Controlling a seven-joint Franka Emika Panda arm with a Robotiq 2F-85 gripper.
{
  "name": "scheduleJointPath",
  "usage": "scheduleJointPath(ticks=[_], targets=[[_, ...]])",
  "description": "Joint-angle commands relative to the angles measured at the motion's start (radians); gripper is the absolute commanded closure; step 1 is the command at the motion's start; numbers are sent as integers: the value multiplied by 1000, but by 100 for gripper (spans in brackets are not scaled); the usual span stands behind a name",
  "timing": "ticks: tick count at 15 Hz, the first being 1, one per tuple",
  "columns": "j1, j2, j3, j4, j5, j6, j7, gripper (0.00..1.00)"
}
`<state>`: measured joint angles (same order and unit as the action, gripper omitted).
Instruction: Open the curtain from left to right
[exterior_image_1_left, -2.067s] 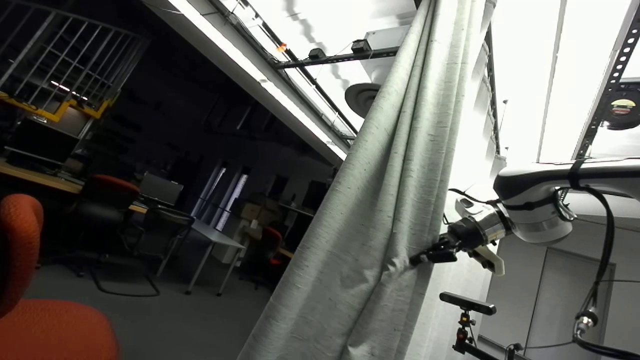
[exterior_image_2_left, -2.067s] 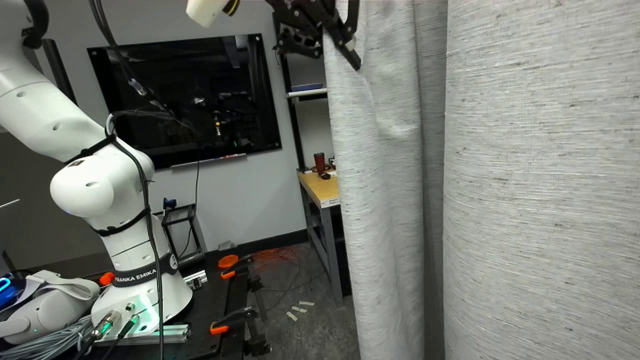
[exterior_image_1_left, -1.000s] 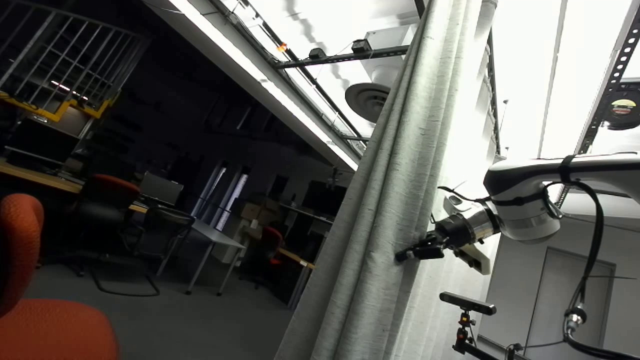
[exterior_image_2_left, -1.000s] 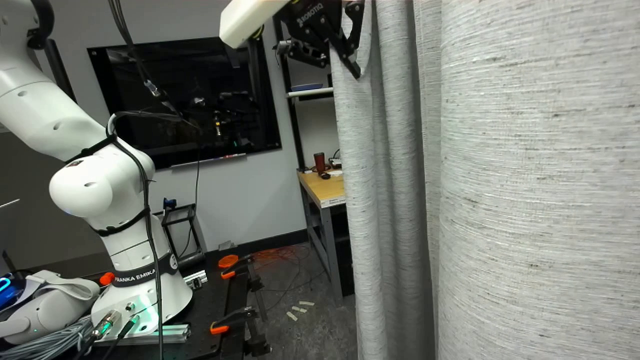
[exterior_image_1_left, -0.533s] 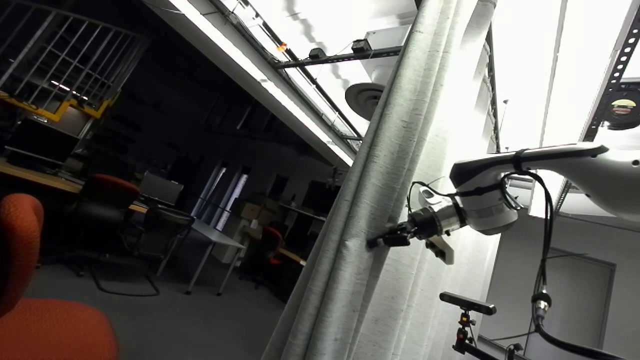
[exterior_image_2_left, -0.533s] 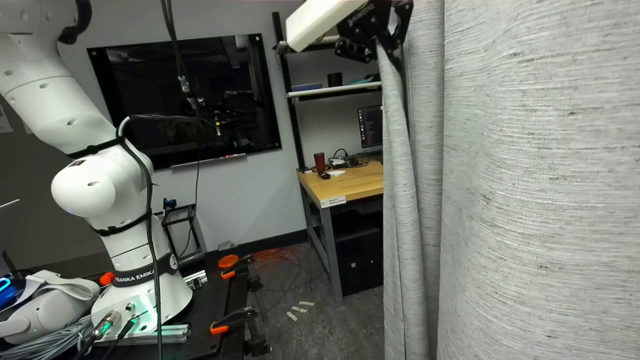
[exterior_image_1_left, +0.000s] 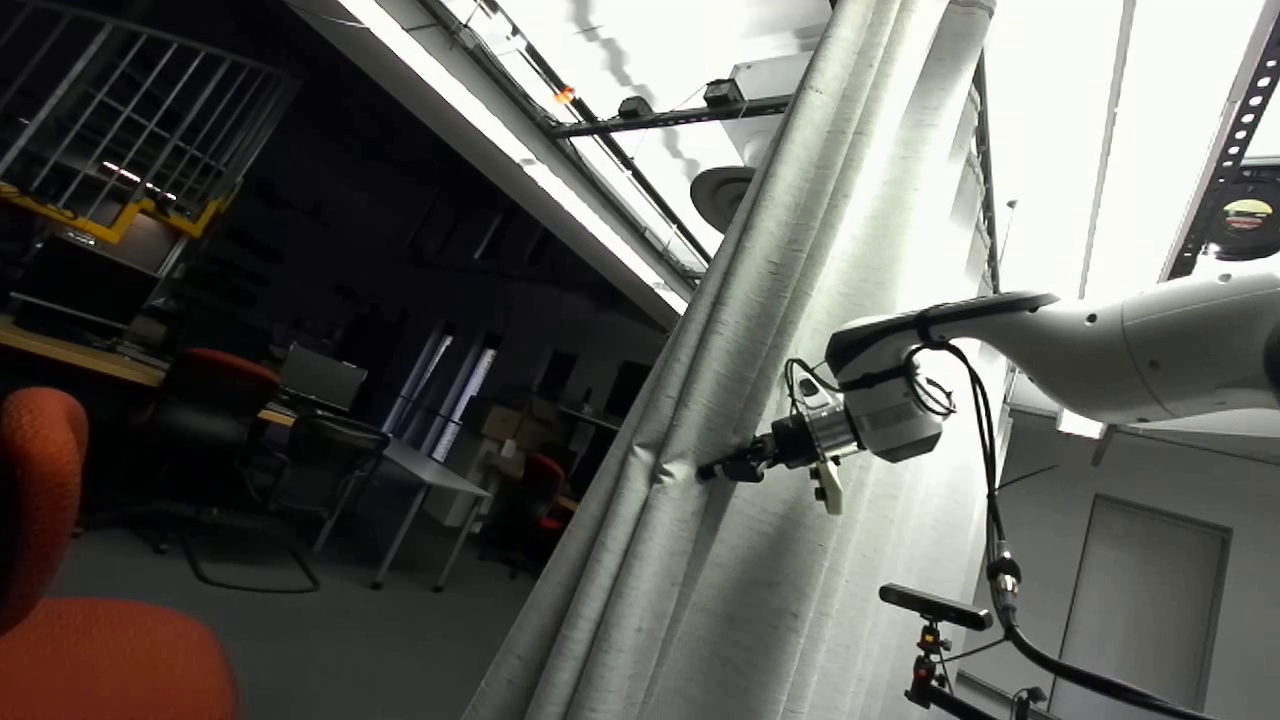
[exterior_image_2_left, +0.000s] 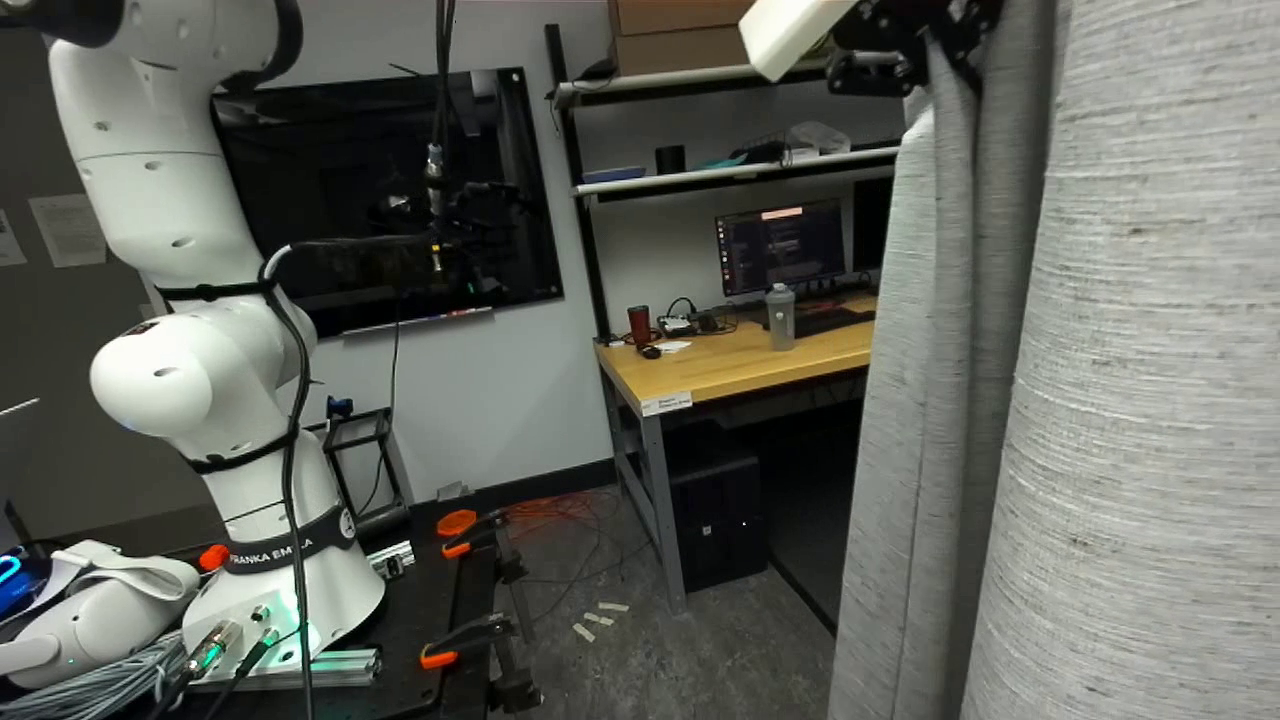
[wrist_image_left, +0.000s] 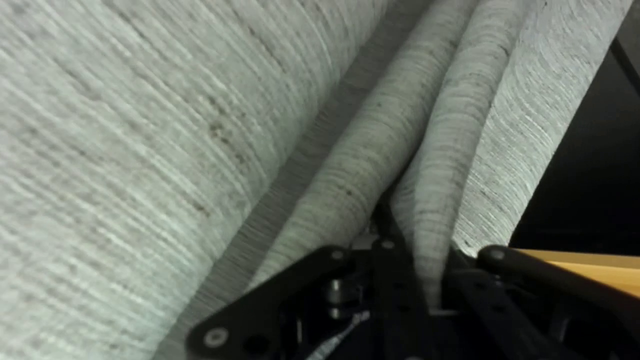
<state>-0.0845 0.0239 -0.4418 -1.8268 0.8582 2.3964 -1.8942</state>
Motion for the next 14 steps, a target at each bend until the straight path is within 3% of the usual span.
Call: scheduleJointPath(ticks=[1,6,14], targets=[[-159,154,28,167,76,61,-71,99],[-360,259,21,321,68,135,-8,99],[-672,437,5,541,21,132,173,99]])
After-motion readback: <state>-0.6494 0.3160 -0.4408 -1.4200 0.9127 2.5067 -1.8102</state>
